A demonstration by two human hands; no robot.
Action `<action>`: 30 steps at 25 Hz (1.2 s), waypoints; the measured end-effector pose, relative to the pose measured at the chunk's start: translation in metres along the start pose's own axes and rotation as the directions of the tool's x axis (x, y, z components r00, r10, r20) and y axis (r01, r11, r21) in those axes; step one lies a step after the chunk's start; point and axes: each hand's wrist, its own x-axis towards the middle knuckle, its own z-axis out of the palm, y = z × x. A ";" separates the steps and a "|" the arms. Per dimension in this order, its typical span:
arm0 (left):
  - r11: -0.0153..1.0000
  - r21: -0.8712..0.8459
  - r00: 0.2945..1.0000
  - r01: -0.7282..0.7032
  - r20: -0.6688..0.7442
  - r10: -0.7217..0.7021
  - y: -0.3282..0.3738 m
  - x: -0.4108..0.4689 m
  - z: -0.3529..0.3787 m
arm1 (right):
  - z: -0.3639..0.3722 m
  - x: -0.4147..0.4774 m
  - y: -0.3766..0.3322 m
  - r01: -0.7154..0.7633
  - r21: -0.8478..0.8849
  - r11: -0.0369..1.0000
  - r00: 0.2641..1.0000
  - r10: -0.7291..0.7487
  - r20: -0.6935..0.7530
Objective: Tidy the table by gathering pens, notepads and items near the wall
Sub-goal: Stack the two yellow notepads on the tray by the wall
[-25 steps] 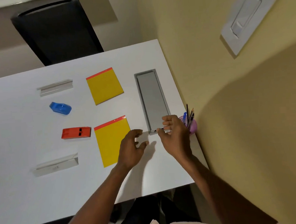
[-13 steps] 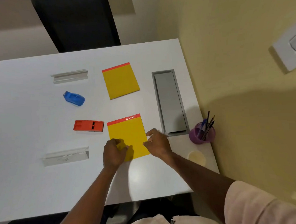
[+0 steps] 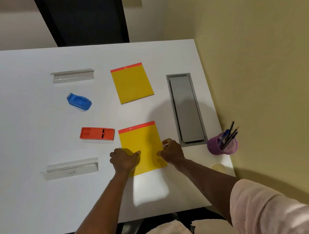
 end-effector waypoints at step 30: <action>0.855 -0.492 0.983 -0.165 -0.014 0.182 0.170 0.022 0.046 | -0.169 0.085 -0.014 -0.080 -0.172 0.982 0.948 0.021 -0.316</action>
